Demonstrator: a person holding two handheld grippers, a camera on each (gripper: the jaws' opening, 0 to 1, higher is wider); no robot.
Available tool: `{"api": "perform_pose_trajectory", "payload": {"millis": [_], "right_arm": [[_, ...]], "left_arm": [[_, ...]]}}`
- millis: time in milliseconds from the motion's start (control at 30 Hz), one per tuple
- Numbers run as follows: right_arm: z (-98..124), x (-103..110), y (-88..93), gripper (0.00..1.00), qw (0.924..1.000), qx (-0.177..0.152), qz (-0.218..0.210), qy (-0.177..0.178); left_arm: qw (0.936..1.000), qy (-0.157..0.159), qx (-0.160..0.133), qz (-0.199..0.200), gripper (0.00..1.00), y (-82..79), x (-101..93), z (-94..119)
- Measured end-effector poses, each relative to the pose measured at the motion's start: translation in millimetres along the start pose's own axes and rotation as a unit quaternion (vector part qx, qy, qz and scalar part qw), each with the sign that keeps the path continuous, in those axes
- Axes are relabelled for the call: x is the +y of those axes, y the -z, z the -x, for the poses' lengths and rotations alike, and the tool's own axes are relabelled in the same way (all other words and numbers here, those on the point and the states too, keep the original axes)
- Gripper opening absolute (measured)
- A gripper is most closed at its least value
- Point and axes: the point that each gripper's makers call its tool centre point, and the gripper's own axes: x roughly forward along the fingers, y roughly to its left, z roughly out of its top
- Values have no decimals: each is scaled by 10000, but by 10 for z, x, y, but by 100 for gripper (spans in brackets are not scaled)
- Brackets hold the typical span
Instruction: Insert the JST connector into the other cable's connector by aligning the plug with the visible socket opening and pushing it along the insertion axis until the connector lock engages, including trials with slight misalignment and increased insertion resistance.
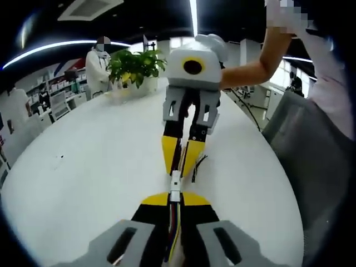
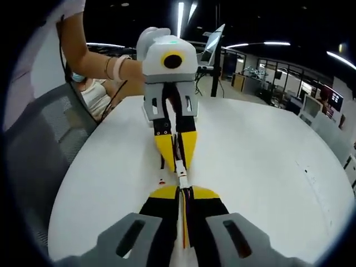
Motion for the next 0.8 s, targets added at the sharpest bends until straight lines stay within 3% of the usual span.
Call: {"api": "perform_pose_trajectory", "payload": {"millis": [267, 567, 800], "right_arm": [[-6, 50, -34, 3, 9998, -19, 166, -103], [152, 112, -177, 2, 9992, -304, 149, -220], [196, 205, -254, 1, 9982, -401, 214, -397]], "left_arm": [[9997, 38, 79, -211, 0, -60, -54, -16], [9999, 122, -110, -43, 0, -236, -128, 78], [9978, 272, -56, -604, 0, -320, -228, 115]]}}
